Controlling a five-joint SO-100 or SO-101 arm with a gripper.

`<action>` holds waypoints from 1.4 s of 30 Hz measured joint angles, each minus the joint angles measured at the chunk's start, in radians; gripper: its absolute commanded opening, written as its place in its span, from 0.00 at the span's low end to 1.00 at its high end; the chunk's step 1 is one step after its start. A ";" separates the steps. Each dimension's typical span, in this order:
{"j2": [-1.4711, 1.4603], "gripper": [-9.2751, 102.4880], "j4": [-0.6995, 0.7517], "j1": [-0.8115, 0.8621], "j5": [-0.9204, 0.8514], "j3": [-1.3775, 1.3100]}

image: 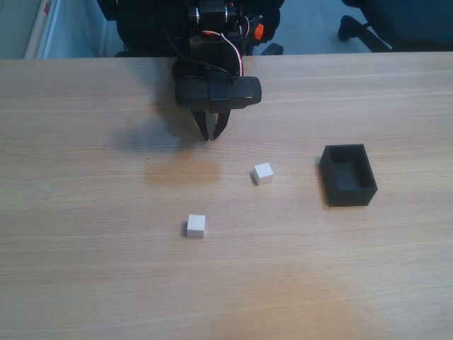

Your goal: Pick blocks and place them in the box.

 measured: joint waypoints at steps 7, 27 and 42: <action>0.000 0.08 0.000 0.087 0.064 0.000; 0.000 0.08 0.000 0.084 0.066 0.000; 0.000 0.08 0.000 0.084 0.064 0.000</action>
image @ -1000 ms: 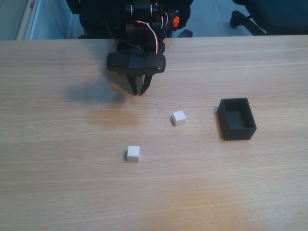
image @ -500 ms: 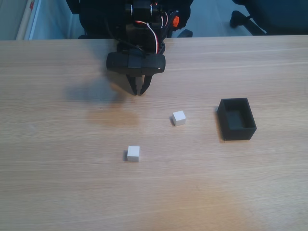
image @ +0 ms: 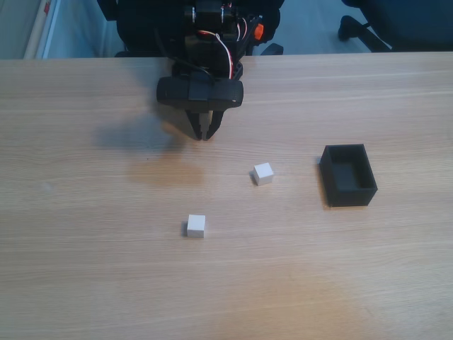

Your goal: Pick blocks and place them in the box.

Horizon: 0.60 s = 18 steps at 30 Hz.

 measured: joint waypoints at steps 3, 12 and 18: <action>0.000 0.08 0.000 0.000 -0.002 0.000; 0.000 0.08 0.000 0.000 -0.002 0.000; 0.000 0.10 0.000 0.000 -0.005 0.000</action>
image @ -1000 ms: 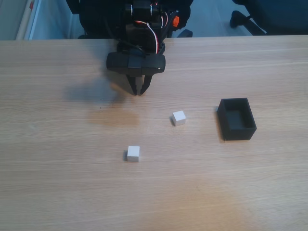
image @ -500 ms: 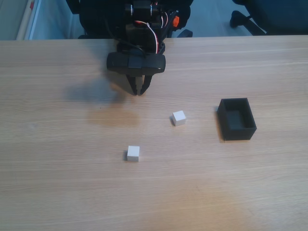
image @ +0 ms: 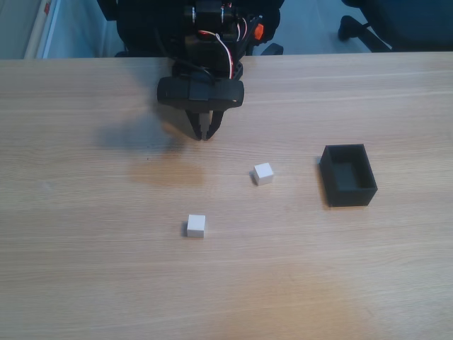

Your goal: Pick blocks and place them in the box.

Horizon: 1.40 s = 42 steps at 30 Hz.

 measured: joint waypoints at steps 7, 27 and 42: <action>-0.040 0.14 -0.005 -0.028 0.043 -0.020; -0.612 0.25 -0.318 -0.291 0.279 -0.368; -0.882 0.28 -0.620 -0.348 0.227 -0.465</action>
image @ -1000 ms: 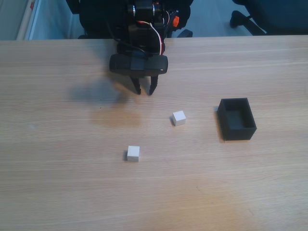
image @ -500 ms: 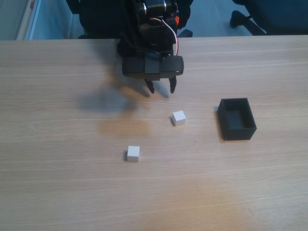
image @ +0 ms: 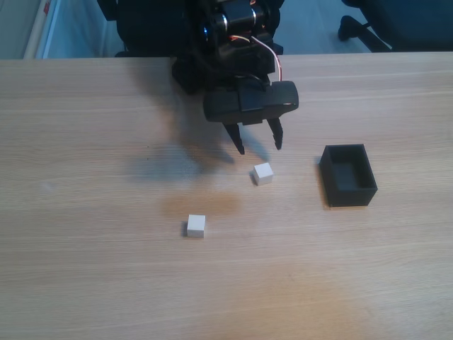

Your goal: Pick blocks and place them in the box.

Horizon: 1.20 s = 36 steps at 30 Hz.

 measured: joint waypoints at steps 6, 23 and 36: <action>-0.077 0.27 -0.098 -0.002 -0.012 0.000; -0.293 0.27 -0.308 -0.012 -0.012 0.000; -0.382 0.08 -0.397 -0.012 -0.012 -0.002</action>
